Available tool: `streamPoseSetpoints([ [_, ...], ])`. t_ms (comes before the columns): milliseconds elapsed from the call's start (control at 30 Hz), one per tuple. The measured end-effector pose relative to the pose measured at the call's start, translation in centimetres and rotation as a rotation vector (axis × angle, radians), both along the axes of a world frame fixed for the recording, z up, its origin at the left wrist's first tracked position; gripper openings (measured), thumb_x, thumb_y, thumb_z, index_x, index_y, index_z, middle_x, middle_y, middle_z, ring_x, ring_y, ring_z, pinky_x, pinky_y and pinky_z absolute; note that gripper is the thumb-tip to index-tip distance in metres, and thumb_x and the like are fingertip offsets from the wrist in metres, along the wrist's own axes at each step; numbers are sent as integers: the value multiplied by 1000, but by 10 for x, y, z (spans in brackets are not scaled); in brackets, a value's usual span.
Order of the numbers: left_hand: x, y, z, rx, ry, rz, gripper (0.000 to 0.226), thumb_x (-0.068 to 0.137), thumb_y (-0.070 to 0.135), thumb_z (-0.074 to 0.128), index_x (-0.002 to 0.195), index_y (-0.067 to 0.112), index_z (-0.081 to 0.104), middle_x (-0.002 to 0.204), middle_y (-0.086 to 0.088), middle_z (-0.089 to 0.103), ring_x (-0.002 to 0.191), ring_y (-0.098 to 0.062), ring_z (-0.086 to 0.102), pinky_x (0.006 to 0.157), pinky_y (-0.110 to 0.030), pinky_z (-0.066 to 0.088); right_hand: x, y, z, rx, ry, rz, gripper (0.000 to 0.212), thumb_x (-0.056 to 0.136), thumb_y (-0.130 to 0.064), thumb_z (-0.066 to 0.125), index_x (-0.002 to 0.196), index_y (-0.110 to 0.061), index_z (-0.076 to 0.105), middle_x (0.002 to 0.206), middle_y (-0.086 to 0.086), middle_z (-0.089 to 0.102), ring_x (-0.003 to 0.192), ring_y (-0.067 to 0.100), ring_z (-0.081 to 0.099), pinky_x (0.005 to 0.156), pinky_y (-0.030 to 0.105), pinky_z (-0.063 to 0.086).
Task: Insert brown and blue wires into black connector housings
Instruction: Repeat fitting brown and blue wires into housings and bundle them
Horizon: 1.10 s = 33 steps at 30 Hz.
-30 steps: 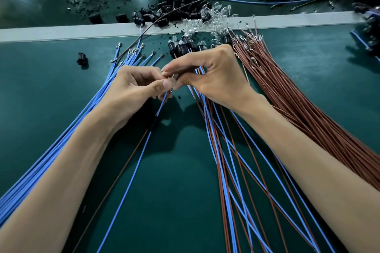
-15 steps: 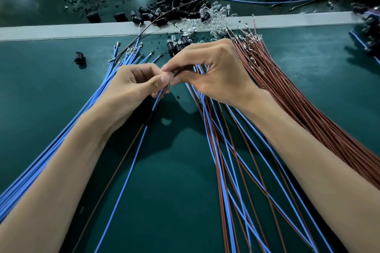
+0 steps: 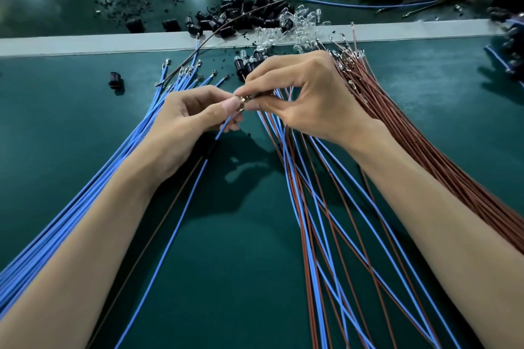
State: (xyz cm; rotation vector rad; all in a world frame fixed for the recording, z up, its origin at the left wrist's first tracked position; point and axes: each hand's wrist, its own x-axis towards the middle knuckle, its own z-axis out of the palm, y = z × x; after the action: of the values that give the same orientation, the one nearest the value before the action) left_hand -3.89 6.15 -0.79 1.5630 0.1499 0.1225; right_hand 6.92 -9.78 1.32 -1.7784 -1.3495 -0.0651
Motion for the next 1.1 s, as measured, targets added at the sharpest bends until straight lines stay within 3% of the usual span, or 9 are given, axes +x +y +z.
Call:
streamPoseSetpoints([
  [100,-1,0,-1,36,25,-29,7,79,23,66,81,21,73,78,1,71,72,-9,65,75,-17,50,9,-7,1,-16,81,-16,22,76,-7,77,96,0,73,91,3,69,80,9,65,79,15,49],
  [233,-2,-2,1,127,36,-40,35,69,39,65,93,14,67,80,1,71,73,-10,64,73,-18,50,23,-19,5,29,173,-44,29,77,-7,76,104,-1,68,96,3,68,85,8,66,81,20,51],
  [400,-2,-12,3,298,30,-68,26,82,29,70,75,5,65,62,3,67,54,-4,58,59,-13,47,36,-33,11,126,230,-70,34,77,-7,76,108,-3,63,101,-3,66,85,3,66,80,18,50],
  [600,-2,-10,5,231,-12,-39,26,88,29,52,77,8,63,60,4,66,49,-11,57,50,-18,46,36,-34,9,84,300,-8,35,75,-4,76,108,-2,63,98,0,67,83,5,65,77,17,49],
  [800,-4,-8,6,168,-5,-81,28,90,29,48,75,9,61,53,4,58,39,-8,45,41,-14,35,30,-25,3,66,310,57,34,74,-7,78,105,-7,65,95,-1,68,84,7,67,79,23,52],
  [1000,-5,-3,7,-24,38,-158,44,94,29,40,55,21,59,47,6,41,38,-7,30,40,-13,27,22,-22,4,83,336,90,31,73,-7,78,103,-9,66,94,-2,69,84,7,68,79,21,52],
  [1100,-5,-7,5,49,9,-143,33,89,36,53,60,22,56,50,7,45,40,-7,35,42,-12,31,20,-22,5,79,332,81,32,75,-8,77,104,-10,66,94,0,69,83,8,67,78,21,51],
])
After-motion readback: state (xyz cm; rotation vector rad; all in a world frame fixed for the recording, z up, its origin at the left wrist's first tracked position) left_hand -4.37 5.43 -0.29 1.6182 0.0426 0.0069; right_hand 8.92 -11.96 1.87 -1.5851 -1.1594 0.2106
